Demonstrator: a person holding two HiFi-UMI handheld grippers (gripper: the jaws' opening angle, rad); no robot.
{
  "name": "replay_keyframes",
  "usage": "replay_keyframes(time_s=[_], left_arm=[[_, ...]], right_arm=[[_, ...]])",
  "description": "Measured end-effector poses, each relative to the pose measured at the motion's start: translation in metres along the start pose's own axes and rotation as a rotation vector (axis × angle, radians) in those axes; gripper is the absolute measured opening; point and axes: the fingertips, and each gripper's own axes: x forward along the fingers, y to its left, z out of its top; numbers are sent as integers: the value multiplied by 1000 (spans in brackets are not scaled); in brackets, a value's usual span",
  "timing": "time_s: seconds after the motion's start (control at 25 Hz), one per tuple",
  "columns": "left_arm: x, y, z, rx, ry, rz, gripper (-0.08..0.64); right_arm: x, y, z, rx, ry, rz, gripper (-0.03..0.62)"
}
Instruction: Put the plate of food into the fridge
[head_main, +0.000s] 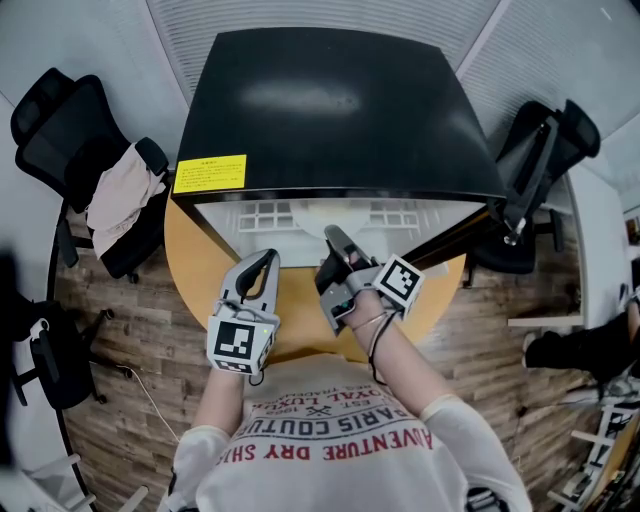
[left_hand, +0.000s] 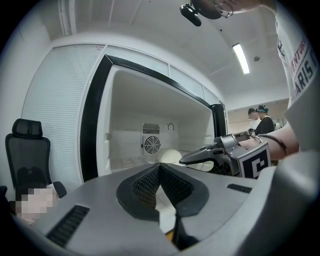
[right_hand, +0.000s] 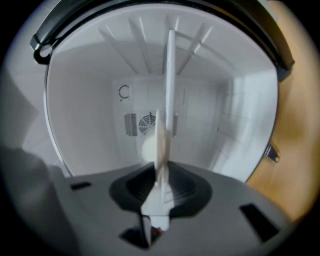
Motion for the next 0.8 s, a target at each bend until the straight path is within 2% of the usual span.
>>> replay_keyframes(time_s=[0.36,0.6,0.72,0.8], left_arm=[[5,-1,-4,-36,16,-7,29],[4,-10,1,-2,0,-24,29],[2,-17,2,-1,-1,-29,29],[-1,-22,2,1,-1,-34,29]], right_arm=[[0,1,0,-70,1,-9,104],[-12,1,-9,-45,31,1,110],[-25,4,-17,-86,51,5,109],[-36,2,-21,-144,69,-7,59]])
